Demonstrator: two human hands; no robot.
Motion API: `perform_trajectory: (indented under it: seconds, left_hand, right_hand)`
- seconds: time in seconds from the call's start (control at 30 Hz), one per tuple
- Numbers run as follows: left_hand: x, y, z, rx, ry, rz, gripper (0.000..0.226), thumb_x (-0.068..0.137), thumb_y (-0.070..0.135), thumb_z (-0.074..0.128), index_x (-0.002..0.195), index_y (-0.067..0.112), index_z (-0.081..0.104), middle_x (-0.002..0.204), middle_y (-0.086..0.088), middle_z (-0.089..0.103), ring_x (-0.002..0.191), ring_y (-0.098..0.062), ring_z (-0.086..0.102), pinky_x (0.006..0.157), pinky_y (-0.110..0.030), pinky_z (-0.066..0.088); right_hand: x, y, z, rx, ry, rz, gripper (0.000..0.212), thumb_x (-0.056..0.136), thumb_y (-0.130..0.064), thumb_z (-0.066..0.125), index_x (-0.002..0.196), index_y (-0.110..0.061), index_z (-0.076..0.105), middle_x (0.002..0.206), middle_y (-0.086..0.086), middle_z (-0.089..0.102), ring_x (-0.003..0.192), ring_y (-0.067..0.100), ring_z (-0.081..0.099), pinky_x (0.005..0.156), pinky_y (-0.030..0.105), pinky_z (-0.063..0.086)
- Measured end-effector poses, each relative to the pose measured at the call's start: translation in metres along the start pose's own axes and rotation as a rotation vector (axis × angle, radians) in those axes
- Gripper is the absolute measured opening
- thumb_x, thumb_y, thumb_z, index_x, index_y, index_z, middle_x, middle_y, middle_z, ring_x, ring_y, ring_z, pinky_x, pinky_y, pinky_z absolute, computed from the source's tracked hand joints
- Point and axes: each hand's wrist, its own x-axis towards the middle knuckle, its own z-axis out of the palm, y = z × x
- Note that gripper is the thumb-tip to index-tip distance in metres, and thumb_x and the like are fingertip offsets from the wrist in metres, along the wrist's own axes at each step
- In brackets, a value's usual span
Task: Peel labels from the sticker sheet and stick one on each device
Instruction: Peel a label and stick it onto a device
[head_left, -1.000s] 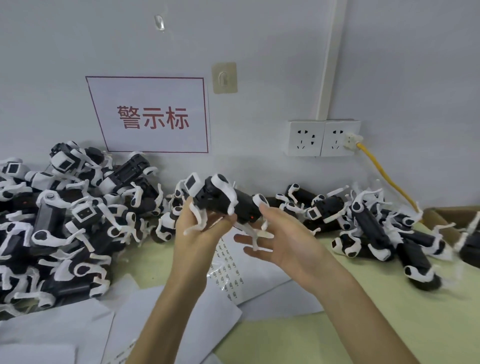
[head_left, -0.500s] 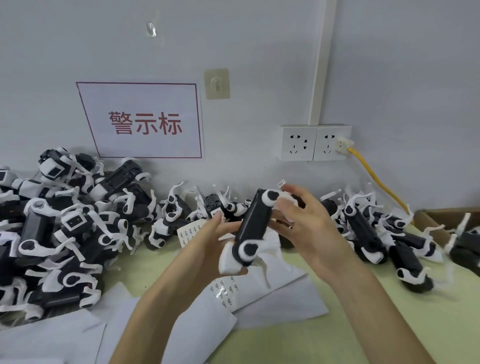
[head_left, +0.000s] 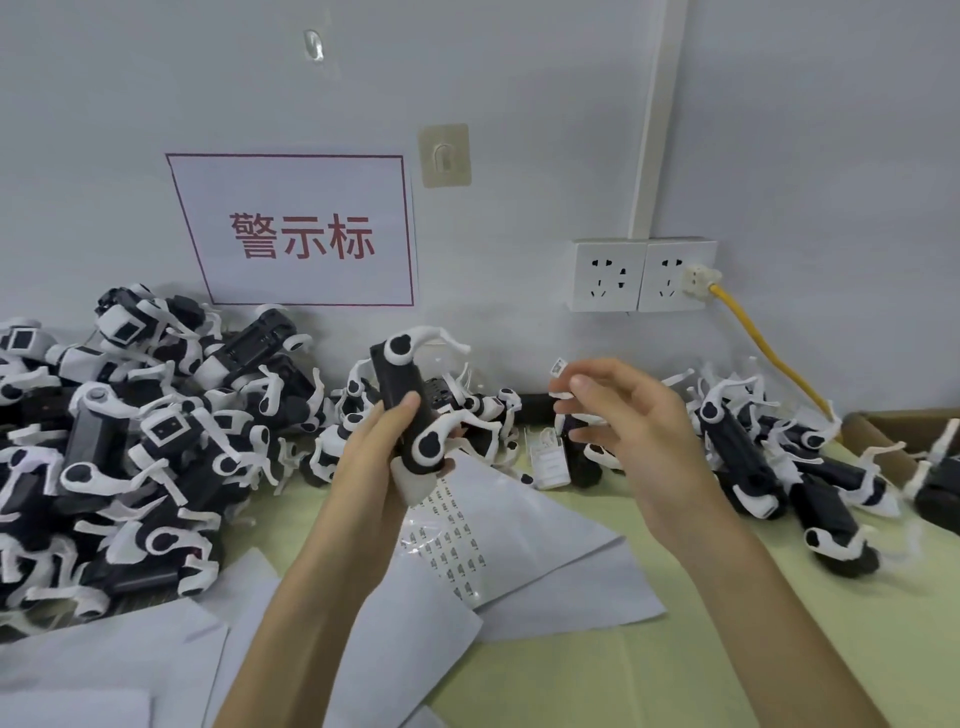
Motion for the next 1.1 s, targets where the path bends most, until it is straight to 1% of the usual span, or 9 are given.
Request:
perform_trajectory:
  seconds: [0.07, 0.2, 0.33, 0.47, 0.63, 0.77, 0.87, 1.0, 1.1]
  left_hand:
    - [-0.001, 0.001, 0.002, -0.007, -0.017, -0.026, 0.048, 0.087, 0.029, 0.068, 0.128, 0.006, 0.064, 0.121, -0.021, 0.070, 0.111, -0.028, 0.065, 0.095, -0.042, 0.049]
    - [-0.004, -0.004, 0.009, 0.097, -0.137, -0.012, 0.045, 0.081, 0.025, 0.072, 0.124, 0.014, 0.067, 0.105, -0.002, 0.074, 0.096, -0.013, 0.069, 0.087, -0.031, 0.048]
    - [-0.008, -0.010, 0.016, 0.164, -0.241, 0.012, 0.043, 0.084, 0.023, 0.067, 0.126, 0.015, 0.064, 0.105, 0.001, 0.072, 0.098, -0.011, 0.067, 0.081, -0.021, 0.051]
    - [-0.013, -0.012, 0.022, 0.230, -0.296, 0.056, 0.040, 0.089, 0.025, 0.061, 0.128, 0.017, 0.062, 0.115, -0.001, 0.072, 0.106, -0.012, 0.066, 0.089, -0.026, 0.051]
    - [-0.016, -0.013, 0.026, 0.261, -0.302, 0.094, 0.042, 0.090, 0.023, 0.061, 0.131, 0.016, 0.059, 0.124, -0.003, 0.071, 0.117, -0.017, 0.065, 0.098, -0.032, 0.047]
    - [-0.017, -0.015, 0.027, 0.268, -0.315, 0.115, 0.046, 0.090, 0.023, 0.062, 0.135, 0.018, 0.056, 0.126, -0.002, 0.070, 0.122, -0.018, 0.063, 0.098, -0.032, 0.046]
    - [-0.017, -0.017, 0.030, 0.282, -0.324, 0.141, 0.046, 0.090, 0.023, 0.062, 0.135, 0.022, 0.054, 0.127, 0.002, 0.070, 0.124, -0.014, 0.063, 0.097, -0.029, 0.049]
    - [-0.017, -0.019, 0.032, 0.313, -0.315, 0.184, 0.046, 0.090, 0.024, 0.062, 0.134, 0.024, 0.053, 0.123, 0.002, 0.070, 0.119, -0.012, 0.064, 0.097, -0.027, 0.052]
    - [-0.017, -0.019, 0.033, 0.319, -0.320, 0.204, 0.044, 0.090, 0.023, 0.062, 0.133, 0.023, 0.052, 0.113, 0.007, 0.071, 0.109, -0.009, 0.065, 0.089, -0.022, 0.053]
  right_hand:
    - [-0.001, -0.001, 0.003, 0.006, -0.021, 0.013, 0.012, 0.097, -0.012, 0.063, 0.097, -0.018, 0.073, 0.094, -0.001, 0.078, 0.086, 0.010, 0.071, 0.071, 0.020, 0.054]
    - [-0.006, -0.003, 0.012, 0.011, -0.073, 0.004, 0.009, 0.093, -0.014, 0.069, 0.089, -0.021, 0.074, 0.092, 0.001, 0.077, 0.090, 0.012, 0.070, 0.077, 0.021, 0.054]
    - [-0.011, -0.007, 0.020, -0.005, -0.110, -0.042, 0.005, 0.091, -0.017, 0.071, 0.087, -0.015, 0.073, 0.094, 0.006, 0.077, 0.089, 0.013, 0.071, 0.074, 0.014, 0.051]
    - [-0.014, -0.010, 0.024, -0.062, -0.103, -0.090, 0.008, 0.093, -0.014, 0.071, 0.085, -0.016, 0.074, 0.085, 0.001, 0.076, 0.080, 0.010, 0.070, 0.070, 0.013, 0.050]
    - [-0.015, -0.011, 0.026, -0.070, -0.076, -0.079, 0.007, 0.094, -0.016, 0.070, 0.088, -0.014, 0.073, 0.084, 0.001, 0.076, 0.081, 0.013, 0.072, 0.072, 0.016, 0.051]
    - [-0.015, -0.011, 0.026, -0.106, -0.069, -0.086, 0.008, 0.094, -0.018, 0.070, 0.087, -0.016, 0.073, 0.082, 0.001, 0.076, 0.081, 0.016, 0.072, 0.076, 0.023, 0.054]
    - [-0.015, -0.011, 0.026, -0.138, -0.072, -0.102, 0.009, 0.095, -0.019, 0.069, 0.086, -0.017, 0.073, 0.079, -0.002, 0.075, 0.078, 0.013, 0.071, 0.072, 0.020, 0.053]
    - [-0.015, -0.010, 0.027, -0.178, -0.058, -0.123, 0.012, 0.095, -0.018, 0.069, 0.084, -0.022, 0.072, 0.075, -0.006, 0.073, 0.072, 0.008, 0.068, 0.068, 0.015, 0.049]
    - [-0.015, -0.010, 0.028, -0.191, -0.043, -0.117, 0.012, 0.095, -0.018, 0.069, 0.084, -0.021, 0.073, 0.078, -0.005, 0.074, 0.076, 0.015, 0.070, 0.073, 0.026, 0.054]
